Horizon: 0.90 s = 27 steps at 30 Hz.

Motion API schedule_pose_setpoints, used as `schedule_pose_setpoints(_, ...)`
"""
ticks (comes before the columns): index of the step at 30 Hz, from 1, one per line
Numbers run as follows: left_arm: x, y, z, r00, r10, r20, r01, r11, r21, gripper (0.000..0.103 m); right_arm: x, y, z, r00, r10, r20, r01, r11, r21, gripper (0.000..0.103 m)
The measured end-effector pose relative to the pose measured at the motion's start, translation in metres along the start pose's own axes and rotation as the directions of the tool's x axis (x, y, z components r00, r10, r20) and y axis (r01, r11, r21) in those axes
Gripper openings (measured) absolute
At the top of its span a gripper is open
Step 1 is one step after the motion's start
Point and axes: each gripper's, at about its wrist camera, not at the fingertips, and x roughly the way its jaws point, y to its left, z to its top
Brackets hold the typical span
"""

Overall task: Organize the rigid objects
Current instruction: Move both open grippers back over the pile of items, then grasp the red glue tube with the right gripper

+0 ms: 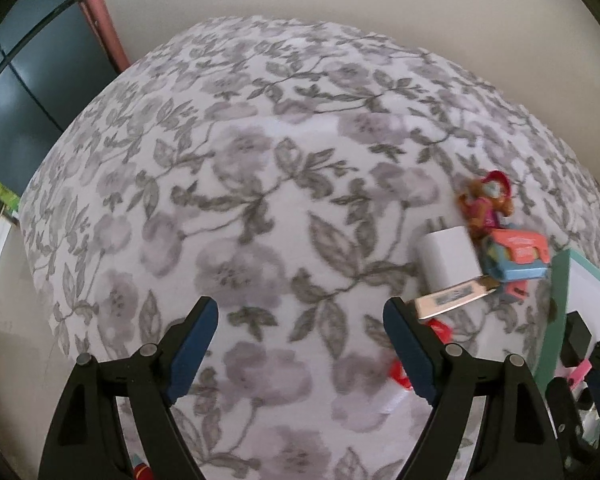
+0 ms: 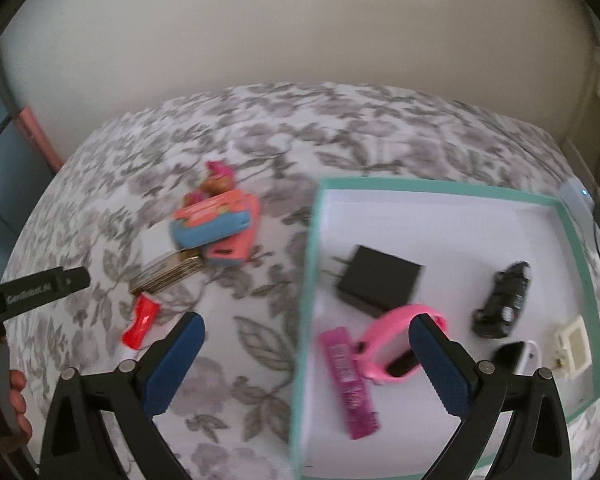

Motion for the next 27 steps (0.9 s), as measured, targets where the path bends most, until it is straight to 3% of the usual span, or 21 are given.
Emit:
schedule_pose_setpoints(8,0.012,0.015,0.001,0.999,-0.015,-0.042,0.013,0.999,-0.045,0.085,0.012,0.049,-0.004,0.999,0.052,-0.016,-0.054,0.992,-0.115,0.103)
schedule_pose_setpoints(16,0.029,0.018,-0.003,0.994,-0.034,-0.108,0.028,0.998,-0.062,0.085,0.039,0.094,-0.026,0.994,0.068,-0.088,-0.092,0.946,-0.311,0.103)
schedule_pose_setpoints(22,0.036,0.021,-0.005,0.990,-0.038,-0.134,0.027,0.997,-0.077,0.085,0.054,0.107,-0.043,0.984,0.078,-0.159,-0.136,0.908,-0.397,0.103)
schedule_pose_setpoints(27,0.044,0.024,-0.009,0.986,-0.050,-0.160,0.034,0.994,-0.102,0.085,0.062,0.109,-0.048,0.983,0.078,-0.168,-0.141,0.901,-0.410,0.103)
